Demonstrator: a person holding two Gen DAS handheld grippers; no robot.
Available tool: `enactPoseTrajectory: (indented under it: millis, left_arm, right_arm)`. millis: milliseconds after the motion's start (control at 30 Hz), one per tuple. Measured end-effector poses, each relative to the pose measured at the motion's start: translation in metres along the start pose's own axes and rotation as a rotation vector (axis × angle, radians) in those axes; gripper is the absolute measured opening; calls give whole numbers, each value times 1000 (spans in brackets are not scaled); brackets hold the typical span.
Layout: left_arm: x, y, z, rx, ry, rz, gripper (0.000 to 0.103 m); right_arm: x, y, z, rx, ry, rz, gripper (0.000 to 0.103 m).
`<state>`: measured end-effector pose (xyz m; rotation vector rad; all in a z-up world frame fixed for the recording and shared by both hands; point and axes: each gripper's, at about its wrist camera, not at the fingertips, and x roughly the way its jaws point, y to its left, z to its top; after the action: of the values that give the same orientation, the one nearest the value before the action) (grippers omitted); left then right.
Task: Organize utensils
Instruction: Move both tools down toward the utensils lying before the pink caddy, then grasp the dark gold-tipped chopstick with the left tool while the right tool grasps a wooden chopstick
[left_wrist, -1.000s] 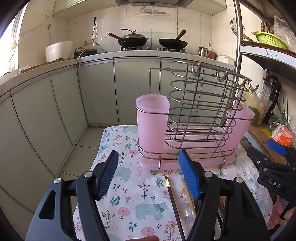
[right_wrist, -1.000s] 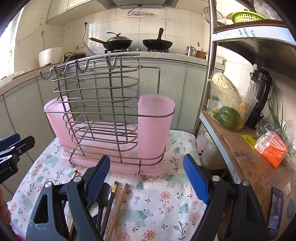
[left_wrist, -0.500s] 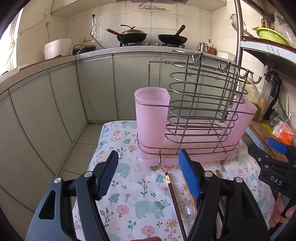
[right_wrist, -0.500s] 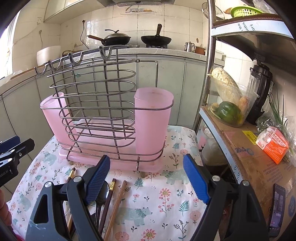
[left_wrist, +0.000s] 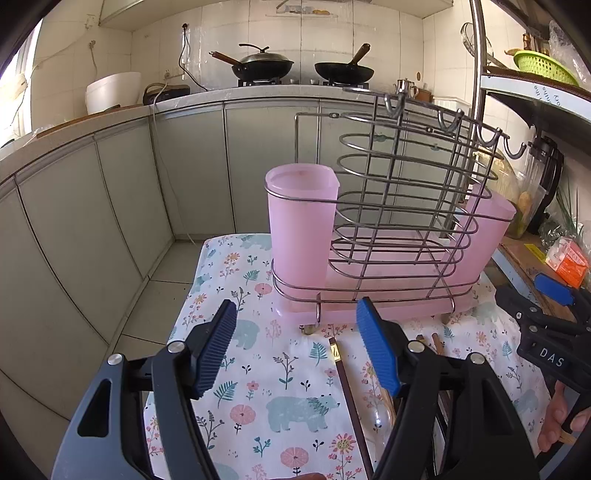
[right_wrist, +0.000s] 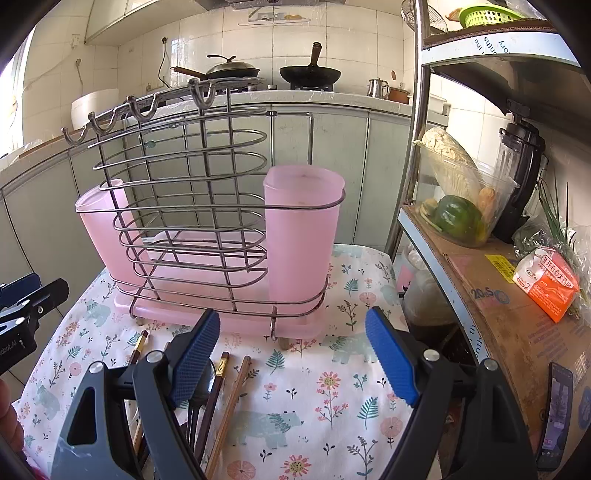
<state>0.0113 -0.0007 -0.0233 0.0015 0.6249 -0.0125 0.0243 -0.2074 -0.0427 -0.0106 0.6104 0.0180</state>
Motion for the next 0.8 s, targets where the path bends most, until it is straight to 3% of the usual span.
enactPoseTrajectory:
  millis: [300, 500, 567, 733, 800]
  left_arm:
    - [8, 3, -3, -6, 39, 5, 68]
    - [18, 7, -5, -13, 103, -32, 68]
    - [21, 8, -5, -11, 126, -54, 68]
    - [35, 11, -5, -17, 230, -137, 41]
    - [42, 11, -5, -25, 283, -170, 35]
  right_arm:
    - [9, -2, -3, 10, 52, 4, 80]
    - [16, -3, -6, 9, 109, 32, 80]
    - [20, -4, -7, 11, 141, 47, 75]
    - [32, -8, -12, 47, 241, 114, 64]
    - [36, -10, -14, 80, 287, 157, 59]
